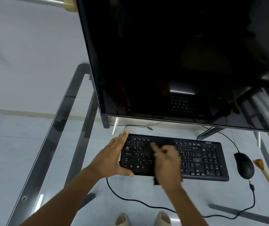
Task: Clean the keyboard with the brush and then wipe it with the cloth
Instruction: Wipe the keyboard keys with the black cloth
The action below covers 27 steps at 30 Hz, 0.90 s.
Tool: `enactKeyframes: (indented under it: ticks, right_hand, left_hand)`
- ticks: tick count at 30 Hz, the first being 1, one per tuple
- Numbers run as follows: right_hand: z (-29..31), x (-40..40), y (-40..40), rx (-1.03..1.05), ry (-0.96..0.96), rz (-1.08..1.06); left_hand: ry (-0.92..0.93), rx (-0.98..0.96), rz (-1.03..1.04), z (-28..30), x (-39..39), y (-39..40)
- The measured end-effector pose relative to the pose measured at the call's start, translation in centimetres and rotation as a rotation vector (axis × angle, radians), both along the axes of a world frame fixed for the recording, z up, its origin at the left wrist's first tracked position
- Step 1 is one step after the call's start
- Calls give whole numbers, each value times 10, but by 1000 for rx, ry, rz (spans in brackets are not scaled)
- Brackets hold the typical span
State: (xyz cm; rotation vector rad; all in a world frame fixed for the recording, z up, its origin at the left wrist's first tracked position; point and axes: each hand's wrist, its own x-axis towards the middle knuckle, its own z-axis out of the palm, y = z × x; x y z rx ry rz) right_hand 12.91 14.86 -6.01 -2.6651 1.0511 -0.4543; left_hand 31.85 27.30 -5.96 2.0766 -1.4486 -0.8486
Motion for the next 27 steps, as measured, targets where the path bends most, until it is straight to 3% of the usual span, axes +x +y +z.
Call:
enactKeyframes:
  ticks: [2, 3, 6, 9, 11, 17, 19, 24, 27]
  right_hand:
    - [3, -22, -26, 41, -108, -350]
    - [4, -22, -27, 41, -117, -427]
    - [0, 11, 14, 53, -93, -328]
    - [0, 55, 70, 72, 13, 75]
    - [6, 55, 61, 128, 21, 177]
    - [-3, 10, -20, 45, -105, -418]
    - [-5, 30, 6, 56, -98, -396]
    - [11, 72, 59, 170, -16, 54]
    - [5, 46, 14, 85, -18, -85]
  left_hand:
    - [4, 13, 4, 1, 0, -2]
    - [-2, 16, 5, 2, 0, -3]
    - [-12, -5, 13, 3, 0, -3]
    - [19, -39, 2, -6, 3, 4]
    - [30, -52, 14, -8, 3, 4]
    - [33, -47, 14, 0, 2, 0]
    - [30, -55, 17, -1, 2, 1]
    - [38, -101, 2, -4, 4, 4]
    - [38, -75, 12, -2, 2, 2]
